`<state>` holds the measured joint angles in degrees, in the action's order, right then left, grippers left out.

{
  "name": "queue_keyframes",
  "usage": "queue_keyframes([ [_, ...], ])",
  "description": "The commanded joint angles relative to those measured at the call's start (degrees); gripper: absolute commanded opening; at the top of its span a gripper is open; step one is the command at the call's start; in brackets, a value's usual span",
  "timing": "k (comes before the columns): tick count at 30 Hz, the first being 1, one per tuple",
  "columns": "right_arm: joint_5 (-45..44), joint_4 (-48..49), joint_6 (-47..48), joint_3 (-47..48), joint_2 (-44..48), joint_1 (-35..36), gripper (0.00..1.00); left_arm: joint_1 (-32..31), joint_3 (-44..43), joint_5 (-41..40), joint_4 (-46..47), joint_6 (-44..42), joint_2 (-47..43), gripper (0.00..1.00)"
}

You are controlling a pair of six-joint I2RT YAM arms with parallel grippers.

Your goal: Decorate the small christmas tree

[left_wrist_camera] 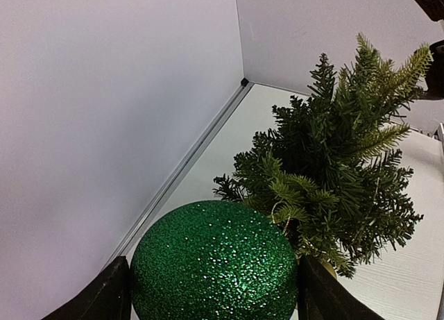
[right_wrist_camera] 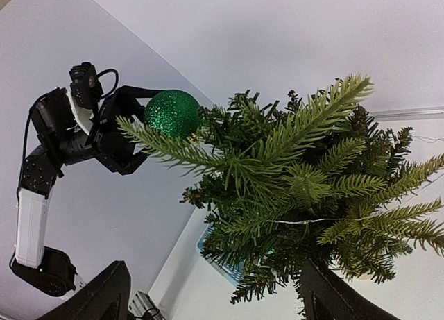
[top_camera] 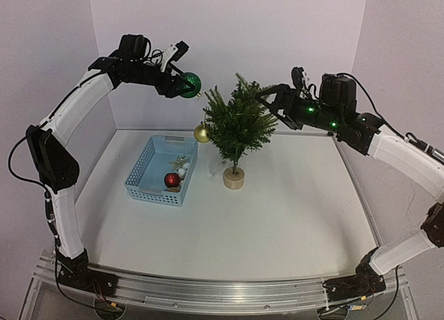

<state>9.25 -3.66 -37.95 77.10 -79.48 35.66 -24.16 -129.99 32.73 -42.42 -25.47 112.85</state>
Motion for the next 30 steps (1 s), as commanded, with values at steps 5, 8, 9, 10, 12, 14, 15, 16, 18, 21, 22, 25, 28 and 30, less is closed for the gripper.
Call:
queue_keyframes([
  [5,0.2,1.9,-0.4,0.7,0.3,-0.2,0.84,0.2,-1.8,0.2,3.6,1.1,1.4,0.59],
  [8,0.1,1.8,-0.3,0.7,0.4,-0.2,0.84,0.3,-1.8,-0.2,3.8,1.1,1.7,0.59],
  [9,0.1,1.8,-0.3,0.7,0.4,-0.2,0.84,0.3,-1.8,-0.4,3.9,1.0,1.7,0.59],
  [10,0.1,1.8,-0.3,0.8,0.4,-0.2,0.84,0.2,-1.9,-0.5,4.1,1.0,1.7,0.59],
  [12,0.1,1.9,-0.3,0.8,0.3,-0.2,0.84,0.2,-2.2,-0.6,4.4,1.0,1.7,0.59],
  [14,0.1,1.8,-0.3,0.8,0.2,-0.2,0.84,0.3,-2.8,-0.6,4.6,1.1,1.8,0.59],
  [15,0.2,1.8,-0.3,0.8,0.2,-0.2,0.84,0.3,-3.0,-0.6,4.7,1.1,1.9,0.59],
  [16,0.2,1.9,-0.3,0.9,0.2,-0.2,0.84,0.3,-3.2,-0.6,4.7,1.1,1.9,0.59],
  [18,0.2,1.8,-0.3,0.9,0.2,-0.1,0.84,0.3,-3.3,-0.7,4.8,1.2,2.0,0.59],
  [21,0.2,1.8,-0.2,1.1,0.2,-0.2,0.84,0.2,-3.4,-0.7,5.1,1.4,2.0,0.59],
  [22,0.2,1.8,-0.2,1.1,0.2,-0.2,0.84,0.2,-3.6,-0.6,5.2,1.5,2.1,0.59],
  [25,0.2,1.8,-0.1,1.2,0.2,-0.2,0.84,0.2,-4.0,-0.3,5.3,1.7,2.2,0.58],
  [28,0.2,1.9,-0.1,1.2,0.3,-0.2,0.84,0.2,-4.1,-0.1,5.5,1.7,2.3,0.58],
  [30,0.1,1.9,-0.1,1.2,0.4,-0.2,0.84,0.2,-4.1,0.0,5.5,1.7,2.5,0.58],
])
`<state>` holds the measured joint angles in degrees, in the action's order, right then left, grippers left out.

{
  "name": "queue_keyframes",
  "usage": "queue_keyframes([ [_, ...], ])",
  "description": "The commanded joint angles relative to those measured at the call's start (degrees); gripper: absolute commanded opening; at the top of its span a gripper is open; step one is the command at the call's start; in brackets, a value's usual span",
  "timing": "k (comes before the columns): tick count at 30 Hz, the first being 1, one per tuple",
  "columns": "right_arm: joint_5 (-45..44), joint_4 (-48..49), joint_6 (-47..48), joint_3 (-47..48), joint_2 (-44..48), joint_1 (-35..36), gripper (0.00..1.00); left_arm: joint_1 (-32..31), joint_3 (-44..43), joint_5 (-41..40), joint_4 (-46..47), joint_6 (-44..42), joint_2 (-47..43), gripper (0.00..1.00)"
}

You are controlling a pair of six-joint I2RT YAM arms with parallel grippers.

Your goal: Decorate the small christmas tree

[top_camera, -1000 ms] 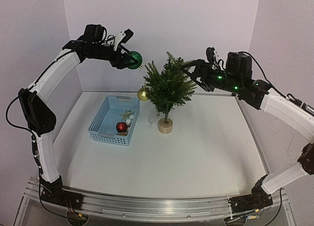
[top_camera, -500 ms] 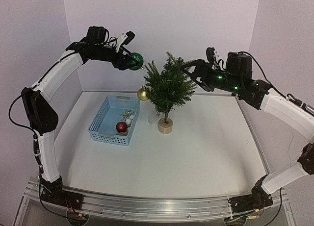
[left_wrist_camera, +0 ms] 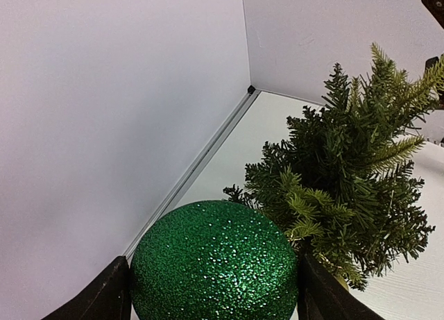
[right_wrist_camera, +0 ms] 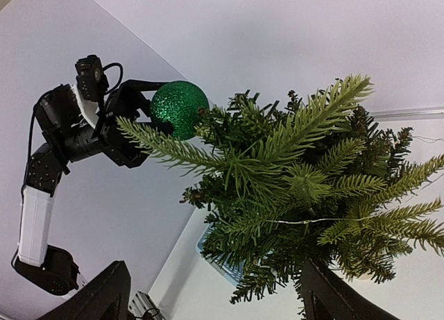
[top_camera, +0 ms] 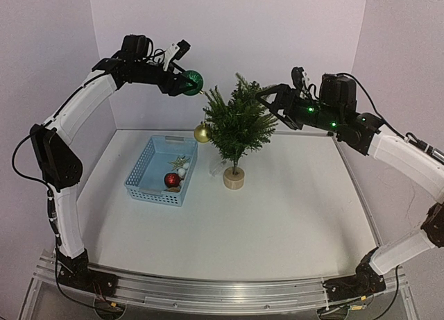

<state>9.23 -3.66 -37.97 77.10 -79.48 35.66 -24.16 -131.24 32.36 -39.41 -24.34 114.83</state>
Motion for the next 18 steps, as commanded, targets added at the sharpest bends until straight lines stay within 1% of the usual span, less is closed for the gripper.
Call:
queue_keyframes([
  [1,0.1,1.9,-0.1,1.3,0.4,-0.2,0.84,0.1,-2.9,0.4,2.5,0.6,0.6,0.58],
  [12,0.5,1.8,0.0,2.0,-0.1,-0.2,0.84,-0.8,-3.6,0.1,3.8,0.4,1.7,0.58],
  [18,0.5,1.9,0.0,2.0,-0.2,-0.2,0.84,-1.4,-2.5,0.1,4.1,0.5,2.5,0.58],
])
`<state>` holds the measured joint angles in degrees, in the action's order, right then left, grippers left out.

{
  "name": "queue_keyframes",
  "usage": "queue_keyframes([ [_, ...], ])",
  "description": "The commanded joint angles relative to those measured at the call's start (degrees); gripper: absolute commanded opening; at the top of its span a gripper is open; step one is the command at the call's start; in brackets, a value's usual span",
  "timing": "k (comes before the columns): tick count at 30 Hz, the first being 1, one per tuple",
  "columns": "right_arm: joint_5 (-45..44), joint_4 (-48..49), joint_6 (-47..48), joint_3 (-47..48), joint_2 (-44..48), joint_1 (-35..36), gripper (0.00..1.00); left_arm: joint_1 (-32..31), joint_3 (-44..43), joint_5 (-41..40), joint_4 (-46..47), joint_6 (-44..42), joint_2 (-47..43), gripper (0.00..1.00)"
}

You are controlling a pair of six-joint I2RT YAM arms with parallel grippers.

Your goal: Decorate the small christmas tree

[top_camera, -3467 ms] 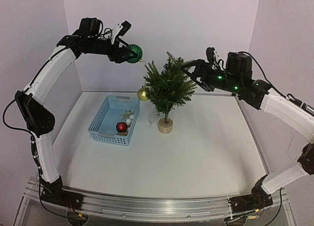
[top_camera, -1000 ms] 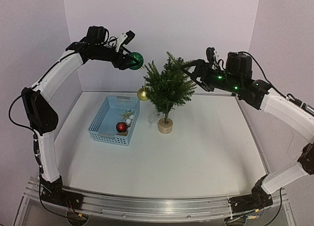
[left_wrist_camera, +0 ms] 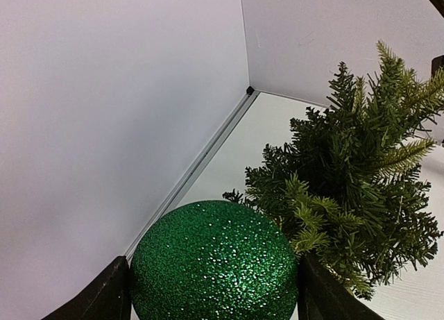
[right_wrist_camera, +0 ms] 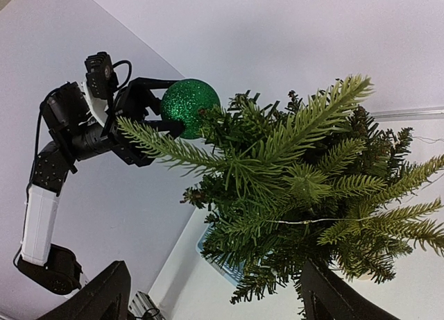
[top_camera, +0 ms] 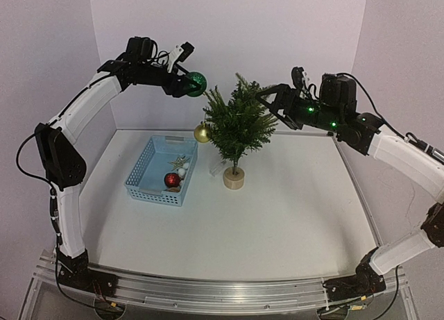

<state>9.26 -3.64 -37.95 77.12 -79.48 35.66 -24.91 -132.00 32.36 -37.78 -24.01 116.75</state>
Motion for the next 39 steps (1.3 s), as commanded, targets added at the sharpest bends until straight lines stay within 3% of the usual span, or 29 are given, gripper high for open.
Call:
queue_keyframes([
  [1,0.5,1.8,-0.1,2.0,-0.3,-0.2,0.84,-0.7,-1.3,0.1,2.4,0.1,0.6,0.58],
  [12,0.5,1.8,-0.2,1.8,-0.4,-0.1,0.84,-0.7,1.9,1.4,1.4,1.1,0.1,0.57],
  [23,0.7,1.9,-0.3,1.7,-0.5,-0.1,0.84,0.6,4.3,8.6,1.6,10.1,0.2,0.56],
  [39,0.8,2.2,-0.6,1.5,-0.5,-0.2,0.84,1.8,6.4,11.6,3.2,16.0,1.5,0.55],
])
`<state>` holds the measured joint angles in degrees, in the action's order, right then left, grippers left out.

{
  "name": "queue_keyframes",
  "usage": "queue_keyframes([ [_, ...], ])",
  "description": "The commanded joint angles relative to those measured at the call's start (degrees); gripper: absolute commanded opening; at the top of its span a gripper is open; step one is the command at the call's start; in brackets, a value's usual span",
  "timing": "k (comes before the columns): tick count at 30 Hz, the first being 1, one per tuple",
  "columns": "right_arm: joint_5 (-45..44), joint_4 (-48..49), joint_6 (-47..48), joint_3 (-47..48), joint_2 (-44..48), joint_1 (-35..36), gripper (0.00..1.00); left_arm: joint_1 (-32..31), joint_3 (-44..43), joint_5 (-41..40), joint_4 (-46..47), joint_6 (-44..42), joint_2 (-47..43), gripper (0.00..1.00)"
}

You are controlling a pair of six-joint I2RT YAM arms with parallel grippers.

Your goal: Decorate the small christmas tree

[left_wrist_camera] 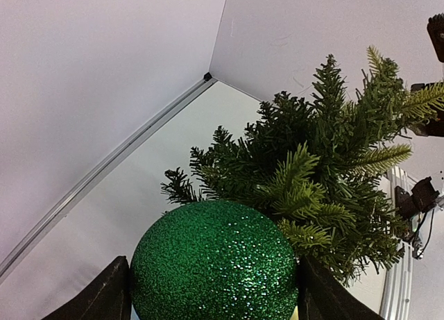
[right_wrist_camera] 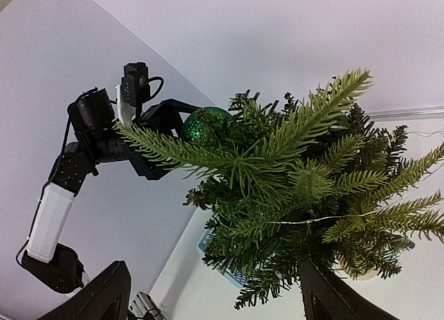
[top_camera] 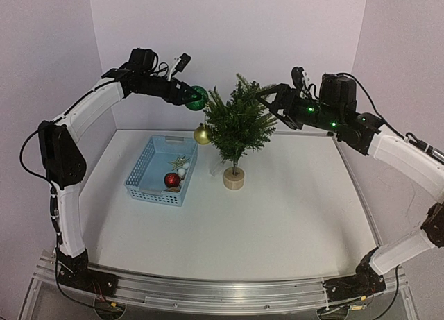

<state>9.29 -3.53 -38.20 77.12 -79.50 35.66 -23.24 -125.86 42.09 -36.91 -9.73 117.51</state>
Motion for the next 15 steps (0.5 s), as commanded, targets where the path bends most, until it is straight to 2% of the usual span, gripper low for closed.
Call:
queue_keyframes([
  [1,0.8,2.2,-0.3,1.5,-0.5,-0.2,0.84,0.2,0.3,1.9,2.3,1.8,0.8,0.55],
  [15,2.4,2.4,-0.4,3.4,-2.3,-0.1,0.84,0.3,1.3,1.3,2.6,2.3,0.8,0.67],
])
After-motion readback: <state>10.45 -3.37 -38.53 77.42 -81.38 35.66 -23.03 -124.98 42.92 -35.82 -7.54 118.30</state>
